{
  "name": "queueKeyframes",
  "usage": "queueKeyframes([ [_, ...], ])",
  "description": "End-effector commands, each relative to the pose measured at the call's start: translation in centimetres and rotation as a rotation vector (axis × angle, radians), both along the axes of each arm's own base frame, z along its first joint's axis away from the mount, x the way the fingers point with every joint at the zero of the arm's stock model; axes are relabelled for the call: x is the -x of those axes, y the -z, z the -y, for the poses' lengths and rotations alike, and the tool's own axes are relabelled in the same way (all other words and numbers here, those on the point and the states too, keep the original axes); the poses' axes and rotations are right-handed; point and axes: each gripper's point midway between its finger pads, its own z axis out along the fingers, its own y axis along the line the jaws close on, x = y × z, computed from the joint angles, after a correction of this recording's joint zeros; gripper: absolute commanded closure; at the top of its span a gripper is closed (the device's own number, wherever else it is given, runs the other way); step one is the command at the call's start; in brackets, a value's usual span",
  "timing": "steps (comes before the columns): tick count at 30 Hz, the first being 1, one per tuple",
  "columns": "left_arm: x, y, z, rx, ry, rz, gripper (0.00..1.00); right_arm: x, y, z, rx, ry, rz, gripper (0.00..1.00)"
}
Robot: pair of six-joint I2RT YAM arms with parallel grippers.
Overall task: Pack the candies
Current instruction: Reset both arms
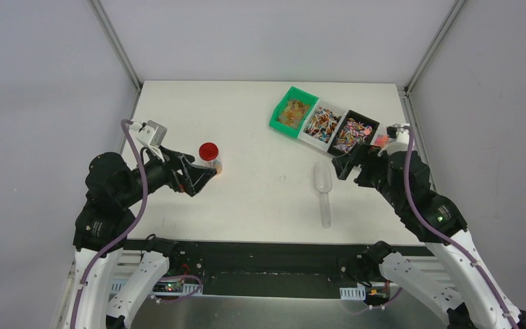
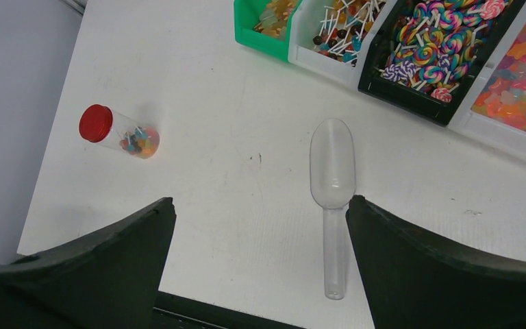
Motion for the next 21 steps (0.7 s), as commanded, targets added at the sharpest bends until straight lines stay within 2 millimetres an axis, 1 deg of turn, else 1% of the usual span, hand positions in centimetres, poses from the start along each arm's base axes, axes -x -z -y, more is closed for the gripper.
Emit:
queueKeyframes([
  [1, 0.0, -1.4, -0.7, -0.027, -0.032, 0.062, 0.01, -0.6, -2.3, -0.6, -0.049, -0.003, 0.054, 0.01],
  [8, -0.4, -0.2, -1.1, -0.055, -0.058, 0.035, 0.01, -0.8, -1.4, -0.9, -0.043, -0.005, 0.035, 0.01],
  [17, -1.4, 2.9, -1.8, -0.100, -0.102, -0.051, 0.01, -1.0, 0.9, -0.2, 0.000, 0.038, -0.026, 0.01],
  [21, -1.4, 3.3, -1.8, -0.106, -0.101, -0.062, 0.01, -0.9, 1.4, 0.0, 0.005, 0.043, -0.026, 0.01],
])
